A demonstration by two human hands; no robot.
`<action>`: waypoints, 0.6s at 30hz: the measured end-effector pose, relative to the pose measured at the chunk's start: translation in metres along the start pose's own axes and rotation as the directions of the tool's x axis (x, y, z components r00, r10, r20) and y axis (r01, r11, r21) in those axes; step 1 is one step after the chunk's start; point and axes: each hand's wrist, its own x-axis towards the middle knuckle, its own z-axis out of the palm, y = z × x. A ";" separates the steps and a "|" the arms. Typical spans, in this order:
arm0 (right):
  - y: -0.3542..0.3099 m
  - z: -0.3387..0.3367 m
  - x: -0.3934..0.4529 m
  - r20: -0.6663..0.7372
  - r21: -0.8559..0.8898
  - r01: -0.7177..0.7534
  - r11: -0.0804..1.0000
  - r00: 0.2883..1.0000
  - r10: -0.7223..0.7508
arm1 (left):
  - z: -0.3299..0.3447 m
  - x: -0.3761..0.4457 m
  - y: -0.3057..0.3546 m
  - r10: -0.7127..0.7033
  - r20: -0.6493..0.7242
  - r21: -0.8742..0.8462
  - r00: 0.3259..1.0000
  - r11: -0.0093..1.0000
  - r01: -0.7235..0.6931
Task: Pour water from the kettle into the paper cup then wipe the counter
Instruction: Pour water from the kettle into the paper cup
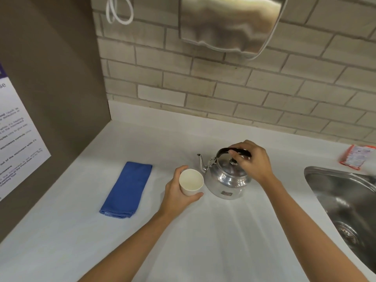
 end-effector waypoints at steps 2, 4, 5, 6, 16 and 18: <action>-0.001 -0.006 0.003 0.046 0.021 -0.069 0.997 0.997 0.068 | 0.000 -0.004 -0.001 -0.023 -0.001 0.008 1.000 1.000 0.023; -0.001 -0.009 0.006 0.093 0.113 -0.125 0.986 0.989 0.115 | 0.001 -0.008 -0.003 -0.050 -0.015 0.034 0.999 0.998 0.050; -0.002 -0.010 0.008 0.106 0.161 -0.145 0.976 0.986 0.129 | 0.002 -0.010 -0.005 -0.062 -0.024 0.050 0.998 0.997 0.063; -0.003 -0.011 0.010 0.111 0.188 -0.158 0.969 0.984 0.139 | 0.003 -0.011 -0.006 -0.080 -0.030 0.064 0.996 0.995 0.082; -0.030 -0.039 0.020 0.135 0.219 -0.129 0.967 0.986 0.101 | 0.004 -0.017 -0.007 -0.134 -0.062 0.164 0.989 0.976 0.142; -0.040 -0.047 0.018 0.159 0.196 -0.089 0.977 0.986 0.058 | 0.004 -0.017 -0.006 -0.077 -0.074 0.245 0.994 0.965 0.093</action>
